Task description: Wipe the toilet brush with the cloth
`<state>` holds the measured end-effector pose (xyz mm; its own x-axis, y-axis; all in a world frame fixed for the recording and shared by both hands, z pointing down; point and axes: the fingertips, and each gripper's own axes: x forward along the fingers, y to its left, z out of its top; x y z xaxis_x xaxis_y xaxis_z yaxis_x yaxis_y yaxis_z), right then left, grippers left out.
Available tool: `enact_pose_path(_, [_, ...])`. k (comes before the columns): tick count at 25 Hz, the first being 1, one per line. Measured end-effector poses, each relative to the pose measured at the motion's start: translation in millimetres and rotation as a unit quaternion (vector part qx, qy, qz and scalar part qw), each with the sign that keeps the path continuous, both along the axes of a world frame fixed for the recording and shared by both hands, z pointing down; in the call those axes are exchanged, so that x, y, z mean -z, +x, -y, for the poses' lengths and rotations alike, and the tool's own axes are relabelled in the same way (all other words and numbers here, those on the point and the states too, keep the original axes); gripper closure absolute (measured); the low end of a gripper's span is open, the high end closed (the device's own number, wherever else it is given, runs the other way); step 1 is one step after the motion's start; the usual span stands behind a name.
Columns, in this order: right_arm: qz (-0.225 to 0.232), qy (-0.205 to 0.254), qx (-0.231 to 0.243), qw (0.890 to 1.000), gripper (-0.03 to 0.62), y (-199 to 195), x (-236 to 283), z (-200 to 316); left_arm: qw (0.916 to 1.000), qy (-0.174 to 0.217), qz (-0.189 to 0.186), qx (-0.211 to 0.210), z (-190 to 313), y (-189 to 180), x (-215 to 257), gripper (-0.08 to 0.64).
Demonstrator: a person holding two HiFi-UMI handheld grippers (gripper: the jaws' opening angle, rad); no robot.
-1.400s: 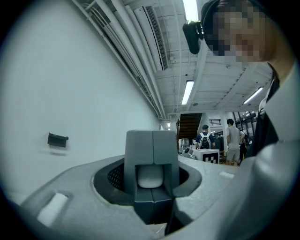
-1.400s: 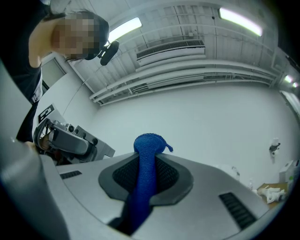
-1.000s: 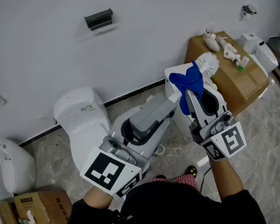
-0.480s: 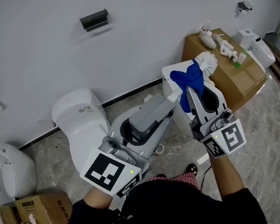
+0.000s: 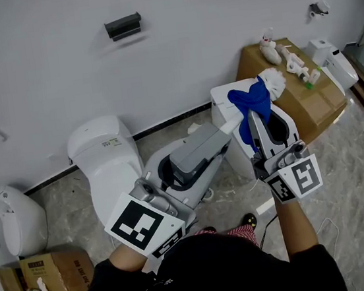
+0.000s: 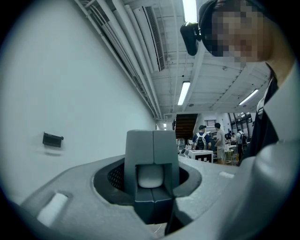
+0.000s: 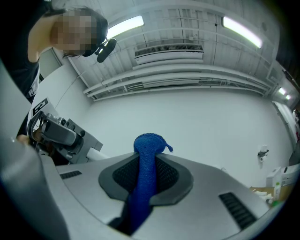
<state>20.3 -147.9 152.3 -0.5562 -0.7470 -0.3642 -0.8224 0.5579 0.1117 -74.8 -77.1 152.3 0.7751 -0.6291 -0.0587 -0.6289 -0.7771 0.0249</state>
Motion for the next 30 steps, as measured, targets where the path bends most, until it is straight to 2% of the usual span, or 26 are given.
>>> enact_pose_path(30, [-0.004,-0.003,-0.038,0.999,0.528,26,-1,23,1.0,0.001,0.0,0.001,-3,-1,6,0.393])
